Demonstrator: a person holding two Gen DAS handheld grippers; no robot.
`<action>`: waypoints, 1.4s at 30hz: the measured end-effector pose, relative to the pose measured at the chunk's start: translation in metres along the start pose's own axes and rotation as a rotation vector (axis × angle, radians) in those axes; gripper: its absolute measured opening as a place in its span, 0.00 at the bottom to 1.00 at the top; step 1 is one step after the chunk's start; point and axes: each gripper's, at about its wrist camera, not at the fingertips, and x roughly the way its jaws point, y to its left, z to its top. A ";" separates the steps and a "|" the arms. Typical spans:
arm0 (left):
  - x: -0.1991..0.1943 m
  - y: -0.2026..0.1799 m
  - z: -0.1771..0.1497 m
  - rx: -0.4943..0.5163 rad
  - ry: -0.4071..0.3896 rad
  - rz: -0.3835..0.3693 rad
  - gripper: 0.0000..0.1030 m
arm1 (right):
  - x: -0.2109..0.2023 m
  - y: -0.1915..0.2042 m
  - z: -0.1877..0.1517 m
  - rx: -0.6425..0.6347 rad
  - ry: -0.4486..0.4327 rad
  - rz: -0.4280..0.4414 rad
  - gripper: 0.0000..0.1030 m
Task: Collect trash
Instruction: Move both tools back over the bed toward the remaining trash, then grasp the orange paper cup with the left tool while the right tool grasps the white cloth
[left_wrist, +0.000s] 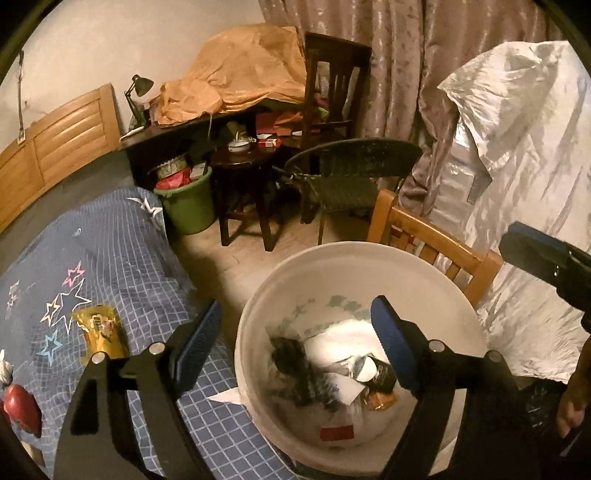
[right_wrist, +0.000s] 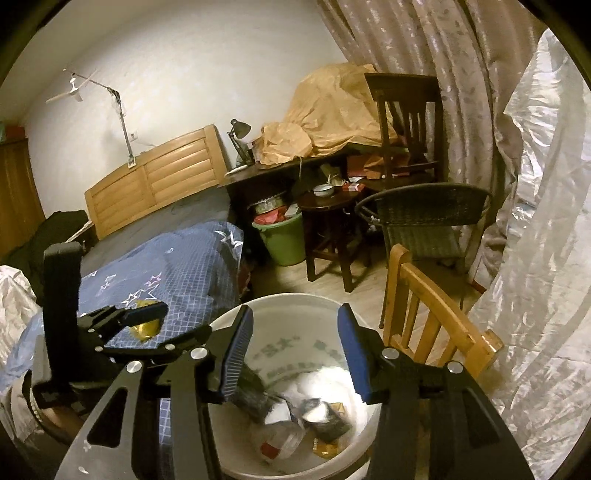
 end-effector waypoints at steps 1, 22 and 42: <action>-0.001 0.001 0.000 -0.003 -0.004 0.004 0.77 | 0.000 0.000 -0.001 0.000 0.001 -0.002 0.48; -0.079 0.091 -0.054 -0.178 -0.091 0.233 0.82 | -0.045 0.092 -0.038 -0.150 -0.285 -0.045 0.53; -0.249 0.285 -0.177 -0.490 -0.072 0.557 0.88 | -0.010 0.270 -0.137 -0.251 -0.083 0.230 0.84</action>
